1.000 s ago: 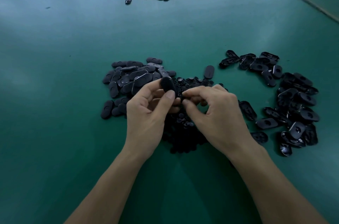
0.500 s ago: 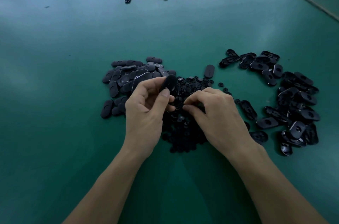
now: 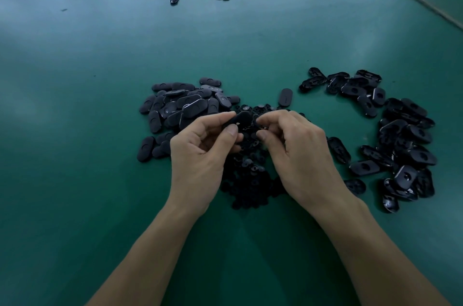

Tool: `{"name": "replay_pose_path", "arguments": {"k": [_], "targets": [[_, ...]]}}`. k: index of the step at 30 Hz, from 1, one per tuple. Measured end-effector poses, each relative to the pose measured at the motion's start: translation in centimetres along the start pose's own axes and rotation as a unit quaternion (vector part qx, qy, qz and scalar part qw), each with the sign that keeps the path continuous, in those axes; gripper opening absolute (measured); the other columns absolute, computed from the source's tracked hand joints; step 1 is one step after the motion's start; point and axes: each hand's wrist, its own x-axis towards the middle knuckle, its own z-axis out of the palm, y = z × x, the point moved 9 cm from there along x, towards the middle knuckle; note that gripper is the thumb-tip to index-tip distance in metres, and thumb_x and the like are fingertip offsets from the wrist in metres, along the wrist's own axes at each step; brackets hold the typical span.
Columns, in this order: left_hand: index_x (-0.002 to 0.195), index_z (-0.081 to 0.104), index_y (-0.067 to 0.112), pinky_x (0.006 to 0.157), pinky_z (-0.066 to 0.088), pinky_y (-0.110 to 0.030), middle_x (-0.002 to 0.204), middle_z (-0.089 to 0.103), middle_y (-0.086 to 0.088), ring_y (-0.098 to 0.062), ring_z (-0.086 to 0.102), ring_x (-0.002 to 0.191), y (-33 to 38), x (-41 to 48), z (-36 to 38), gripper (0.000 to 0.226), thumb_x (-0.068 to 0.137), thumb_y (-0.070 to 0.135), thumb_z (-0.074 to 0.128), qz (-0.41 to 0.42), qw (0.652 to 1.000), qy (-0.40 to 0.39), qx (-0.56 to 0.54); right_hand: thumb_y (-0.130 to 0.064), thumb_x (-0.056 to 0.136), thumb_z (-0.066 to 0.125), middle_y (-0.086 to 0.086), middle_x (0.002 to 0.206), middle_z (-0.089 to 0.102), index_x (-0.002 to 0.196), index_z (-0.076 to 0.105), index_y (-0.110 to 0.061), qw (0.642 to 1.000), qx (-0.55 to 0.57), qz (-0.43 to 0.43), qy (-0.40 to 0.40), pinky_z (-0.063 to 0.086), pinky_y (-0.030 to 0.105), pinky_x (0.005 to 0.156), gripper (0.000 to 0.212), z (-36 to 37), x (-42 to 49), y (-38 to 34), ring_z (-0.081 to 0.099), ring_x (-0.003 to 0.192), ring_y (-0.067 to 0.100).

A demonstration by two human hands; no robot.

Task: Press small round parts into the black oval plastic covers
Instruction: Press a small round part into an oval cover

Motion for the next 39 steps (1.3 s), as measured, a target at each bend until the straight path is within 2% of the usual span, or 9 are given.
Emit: {"name": "replay_pose_path", "arguments": {"k": [2,5,8,12,16,23,27,35,39], "targets": [[0.102,0.073,0.017,0.069,0.056,-0.019,0.081,0.076,0.002,-0.01,0.072,0.077,0.0,0.0,0.0,0.02,0.092,0.0,0.066,0.001,1.0,0.002,0.006,-0.017,0.099,0.059,-0.005,0.099,0.058,0.119,0.069,-0.016,1.0,-0.008,-0.005,-0.013,0.037,0.001,0.078,0.022,0.2,-0.1,0.0,0.051,0.084,0.0],[0.103,0.072,0.017,0.068,0.056,-0.018,0.079,0.074,0.003,-0.008,0.07,0.075,-0.1,0.1,0.0,0.022,0.092,-0.001,0.066,0.001,1.0,0.004,0.012,-0.016,0.098,0.06,-0.003,0.099,0.062,0.109,0.073,-0.016,1.0,-0.004,-0.017,-0.002,0.04,0.003,0.079,0.017,-0.3,-0.1,-0.2,0.057,0.088,0.007],[0.101,0.071,0.019,0.068,0.056,-0.019,0.08,0.074,0.004,-0.008,0.07,0.075,-0.1,0.1,0.0,0.023,0.091,-0.002,0.067,0.002,1.0,0.006,0.013,-0.009,0.094,0.066,-0.006,0.09,0.066,0.099,0.07,-0.014,0.998,0.026,-0.034,0.046,0.042,0.004,0.077,0.008,-1.3,-0.1,-0.7,0.059,0.081,0.003],[0.099,0.072,0.019,0.069,0.056,-0.02,0.083,0.075,0.001,-0.012,0.072,0.076,-0.1,0.0,0.1,0.024,0.09,-0.003,0.068,0.004,1.0,0.002,0.027,-0.007,0.091,0.07,-0.009,0.085,0.071,0.096,0.071,-0.013,0.991,0.09,-0.061,0.078,0.049,0.01,0.074,0.008,-2.0,-0.4,-1.5,0.065,0.081,0.003],[0.1,0.072,0.016,0.073,0.058,-0.023,0.086,0.076,-0.004,-0.016,0.072,0.078,-0.2,-0.1,0.4,0.022,0.088,-0.003,0.072,0.009,0.999,-0.018,0.045,-0.006,0.085,0.076,-0.006,0.09,0.07,0.092,0.076,-0.017,0.988,0.122,-0.071,0.066,0.043,0.006,0.074,0.012,-1.8,-0.5,-2.0,0.063,0.085,0.002],[0.098,0.073,0.02,0.078,0.058,-0.026,0.091,0.077,-0.002,-0.017,0.074,0.085,-0.1,-0.3,0.8,0.025,0.088,-0.003,0.07,0.02,0.998,-0.039,0.048,-0.009,0.085,0.076,-0.011,0.085,0.069,0.094,0.077,-0.019,0.991,0.116,-0.034,0.056,0.045,0.005,0.071,0.013,-1.3,-0.6,-1.6,0.064,0.081,-0.001],[0.097,0.073,0.022,0.077,0.057,-0.022,0.09,0.077,0.001,-0.012,0.073,0.084,0.0,-0.2,1.0,0.027,0.088,-0.003,0.07,0.02,0.998,-0.043,0.049,-0.009,0.087,0.073,-0.011,0.084,0.072,0.094,0.077,-0.018,0.991,0.116,-0.016,0.063,0.05,0.01,0.07,0.012,-1.3,-0.6,-1.3,0.066,0.079,0.001],[0.098,0.074,0.022,0.078,0.057,-0.022,0.092,0.077,0.004,-0.012,0.074,0.087,0.1,-0.3,1.1,0.029,0.087,-0.004,0.071,0.029,0.995,-0.054,0.076,-0.009,0.087,0.074,-0.018,0.077,0.07,0.088,0.072,-0.025,0.985,0.161,0.026,0.05,0.049,0.008,0.067,0.016,-0.7,-0.7,-0.9,0.067,0.074,-0.002],[0.099,0.074,0.024,0.08,0.058,-0.026,0.094,0.078,0.003,-0.014,0.074,0.088,0.1,-0.3,1.2,0.029,0.086,-0.001,0.07,0.028,0.995,-0.059,0.074,-0.006,0.087,0.074,-0.019,0.078,0.07,0.089,0.074,-0.021,0.985,0.161,0.029,0.053,0.048,0.006,0.068,0.015,-0.6,-0.7,-0.9,0.067,0.075,-0.004]]}}
